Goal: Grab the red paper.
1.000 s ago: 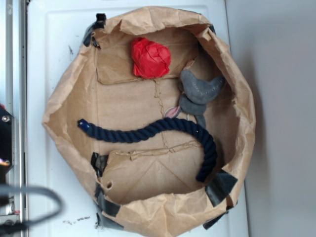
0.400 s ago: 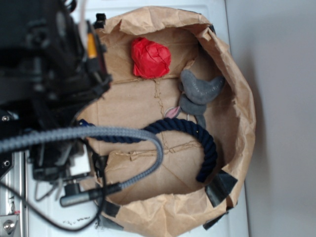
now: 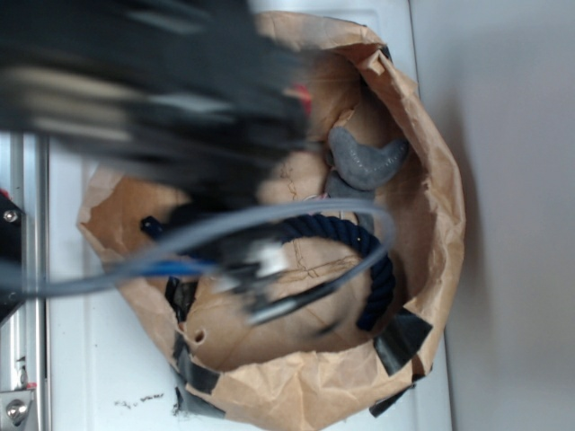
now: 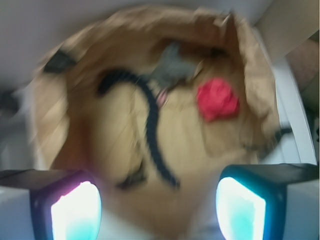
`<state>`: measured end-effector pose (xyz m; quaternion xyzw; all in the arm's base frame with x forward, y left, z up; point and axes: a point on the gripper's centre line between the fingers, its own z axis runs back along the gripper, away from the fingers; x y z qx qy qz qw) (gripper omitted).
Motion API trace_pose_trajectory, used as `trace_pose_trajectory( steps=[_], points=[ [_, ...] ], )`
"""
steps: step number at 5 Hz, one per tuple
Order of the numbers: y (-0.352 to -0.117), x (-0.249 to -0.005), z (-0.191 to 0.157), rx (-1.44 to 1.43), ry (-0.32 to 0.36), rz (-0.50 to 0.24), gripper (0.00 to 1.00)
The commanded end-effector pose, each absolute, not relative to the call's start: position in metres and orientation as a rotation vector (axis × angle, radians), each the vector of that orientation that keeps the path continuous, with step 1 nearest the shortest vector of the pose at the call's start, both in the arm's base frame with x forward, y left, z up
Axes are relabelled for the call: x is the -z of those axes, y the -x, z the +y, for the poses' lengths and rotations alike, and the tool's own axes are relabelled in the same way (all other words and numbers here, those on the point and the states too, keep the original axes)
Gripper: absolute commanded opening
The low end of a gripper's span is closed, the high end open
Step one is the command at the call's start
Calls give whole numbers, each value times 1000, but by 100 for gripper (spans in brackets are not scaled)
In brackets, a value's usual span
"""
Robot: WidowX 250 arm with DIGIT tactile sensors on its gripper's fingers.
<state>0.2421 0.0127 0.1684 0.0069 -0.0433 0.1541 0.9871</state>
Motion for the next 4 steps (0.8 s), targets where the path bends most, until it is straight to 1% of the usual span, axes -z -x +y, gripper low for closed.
trace_pose_trajectory(
  steps=[1, 3, 4],
  points=[
    [-272, -113, 34, -656, 12, -109, 100],
    [-272, -113, 34, -656, 12, -109, 100],
    [-273, -98, 44, -800, 30, -248, 100]
  ],
)
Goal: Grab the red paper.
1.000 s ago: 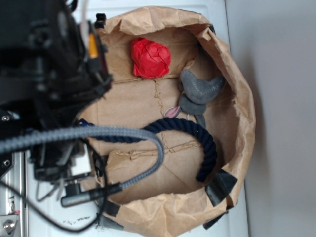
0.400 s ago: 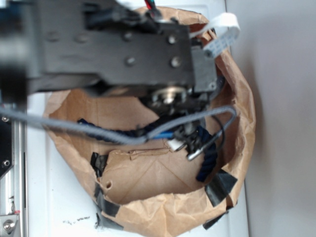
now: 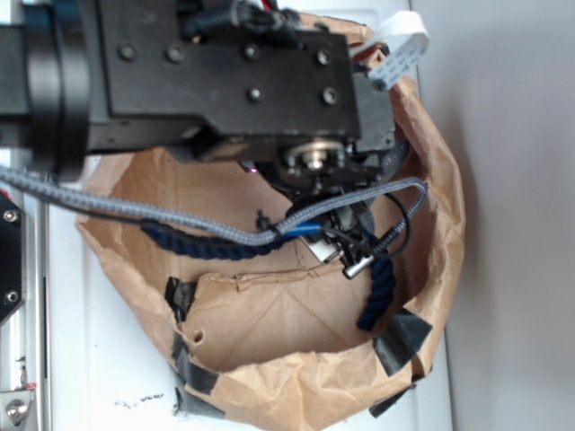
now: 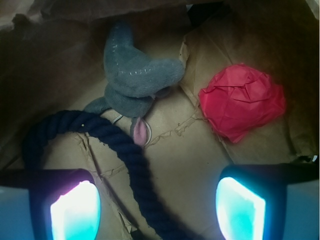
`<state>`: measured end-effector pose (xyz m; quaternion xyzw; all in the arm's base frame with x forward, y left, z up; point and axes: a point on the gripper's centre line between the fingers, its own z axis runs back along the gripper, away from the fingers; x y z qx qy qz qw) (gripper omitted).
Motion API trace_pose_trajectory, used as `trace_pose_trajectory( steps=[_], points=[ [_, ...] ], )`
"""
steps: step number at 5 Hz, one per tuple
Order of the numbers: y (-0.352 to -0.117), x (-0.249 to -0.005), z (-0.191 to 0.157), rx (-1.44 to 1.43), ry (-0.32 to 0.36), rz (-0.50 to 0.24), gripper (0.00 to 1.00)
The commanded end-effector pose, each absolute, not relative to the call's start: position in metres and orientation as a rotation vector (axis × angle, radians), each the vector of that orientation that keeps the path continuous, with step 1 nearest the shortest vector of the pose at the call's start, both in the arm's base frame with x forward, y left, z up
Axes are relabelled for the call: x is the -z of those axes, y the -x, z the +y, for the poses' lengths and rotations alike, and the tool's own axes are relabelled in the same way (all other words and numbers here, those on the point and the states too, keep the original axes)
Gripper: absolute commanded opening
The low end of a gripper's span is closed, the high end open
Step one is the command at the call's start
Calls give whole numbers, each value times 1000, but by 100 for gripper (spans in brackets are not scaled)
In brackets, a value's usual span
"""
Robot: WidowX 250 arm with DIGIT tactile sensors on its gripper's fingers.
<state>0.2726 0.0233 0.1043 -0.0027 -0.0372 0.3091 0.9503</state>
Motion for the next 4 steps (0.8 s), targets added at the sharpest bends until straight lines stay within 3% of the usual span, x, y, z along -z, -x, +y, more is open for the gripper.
trace_pose_trajectory(
  steps=[1, 2, 4],
  points=[
    [-280, -81, 50, -853, 36, -259, 100],
    [-275, -80, 54, -889, 29, -279, 100],
    [-267, -101, 88, -991, 19, -200, 100]
  ],
)
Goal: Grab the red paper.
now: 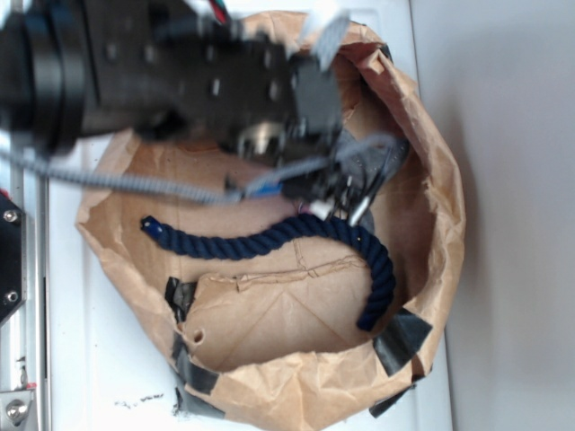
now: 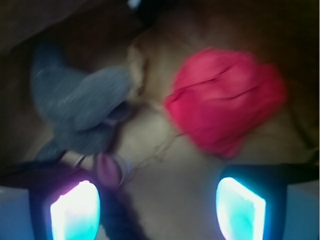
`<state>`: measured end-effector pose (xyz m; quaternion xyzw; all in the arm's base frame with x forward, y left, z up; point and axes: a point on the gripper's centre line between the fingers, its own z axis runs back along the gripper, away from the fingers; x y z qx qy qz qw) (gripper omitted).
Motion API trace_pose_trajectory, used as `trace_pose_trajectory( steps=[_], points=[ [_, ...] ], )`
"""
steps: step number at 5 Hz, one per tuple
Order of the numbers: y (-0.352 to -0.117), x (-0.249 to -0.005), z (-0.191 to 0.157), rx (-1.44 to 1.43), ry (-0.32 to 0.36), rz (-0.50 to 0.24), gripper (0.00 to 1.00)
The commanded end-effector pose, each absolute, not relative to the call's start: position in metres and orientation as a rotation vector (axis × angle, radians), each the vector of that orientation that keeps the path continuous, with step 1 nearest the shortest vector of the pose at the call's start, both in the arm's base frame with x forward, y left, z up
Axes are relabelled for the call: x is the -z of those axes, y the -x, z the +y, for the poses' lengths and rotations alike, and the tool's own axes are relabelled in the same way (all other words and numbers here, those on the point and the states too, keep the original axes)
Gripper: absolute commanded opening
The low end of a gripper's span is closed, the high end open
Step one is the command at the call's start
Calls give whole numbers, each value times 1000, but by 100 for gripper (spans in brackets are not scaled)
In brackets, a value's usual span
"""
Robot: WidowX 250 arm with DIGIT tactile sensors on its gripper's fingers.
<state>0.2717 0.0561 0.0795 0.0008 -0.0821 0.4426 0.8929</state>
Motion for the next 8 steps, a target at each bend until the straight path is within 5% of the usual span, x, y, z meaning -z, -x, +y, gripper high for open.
trace_pose_trajectory(
  steps=[1, 6, 7, 8],
  points=[
    [-256, -107, 106, -1073, -55, -251, 100],
    [-280, -31, 100, -975, -235, -166, 100],
    [-284, -29, 102, -1003, -220, -179, 0],
    [-283, -29, 99, -1016, -208, -188, 0]
  ],
)
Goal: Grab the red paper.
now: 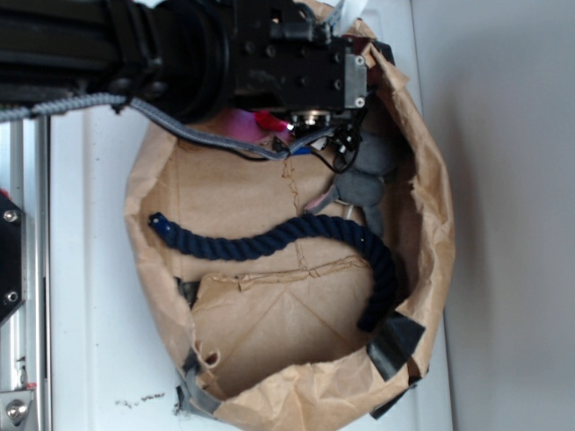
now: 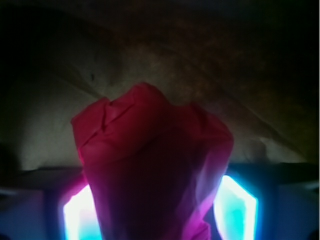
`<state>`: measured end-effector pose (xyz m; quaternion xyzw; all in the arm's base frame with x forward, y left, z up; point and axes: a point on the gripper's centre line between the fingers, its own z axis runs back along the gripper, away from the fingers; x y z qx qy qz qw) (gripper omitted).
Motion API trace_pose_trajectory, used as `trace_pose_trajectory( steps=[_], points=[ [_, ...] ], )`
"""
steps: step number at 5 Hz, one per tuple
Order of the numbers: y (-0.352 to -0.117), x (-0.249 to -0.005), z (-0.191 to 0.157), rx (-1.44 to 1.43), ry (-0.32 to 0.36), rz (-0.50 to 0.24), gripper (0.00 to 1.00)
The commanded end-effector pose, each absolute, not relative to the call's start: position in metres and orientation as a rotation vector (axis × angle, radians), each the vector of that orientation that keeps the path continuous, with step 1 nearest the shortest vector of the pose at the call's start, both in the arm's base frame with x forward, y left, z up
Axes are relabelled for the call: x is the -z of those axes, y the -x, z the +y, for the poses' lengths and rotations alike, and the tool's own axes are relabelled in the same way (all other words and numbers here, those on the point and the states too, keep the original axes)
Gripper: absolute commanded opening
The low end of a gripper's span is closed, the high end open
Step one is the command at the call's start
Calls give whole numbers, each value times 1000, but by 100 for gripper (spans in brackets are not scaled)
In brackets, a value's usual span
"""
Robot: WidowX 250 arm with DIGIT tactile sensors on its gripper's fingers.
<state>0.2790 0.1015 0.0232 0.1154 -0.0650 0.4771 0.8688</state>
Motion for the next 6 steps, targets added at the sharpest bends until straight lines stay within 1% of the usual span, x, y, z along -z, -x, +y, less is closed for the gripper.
trace_pose_trajectory(
  steps=[1, 2, 3, 4, 5, 6],
  points=[
    [-283, -50, 94, -971, -139, -241, 0],
    [-279, -101, 78, -841, -9, -327, 0],
    [-263, -136, 52, -627, 60, -388, 0],
    [-250, -156, 36, -533, 75, -369, 0],
    [-244, -160, 33, -517, 63, -355, 0],
    [-248, -160, 37, -545, 17, -302, 0]
  ],
)
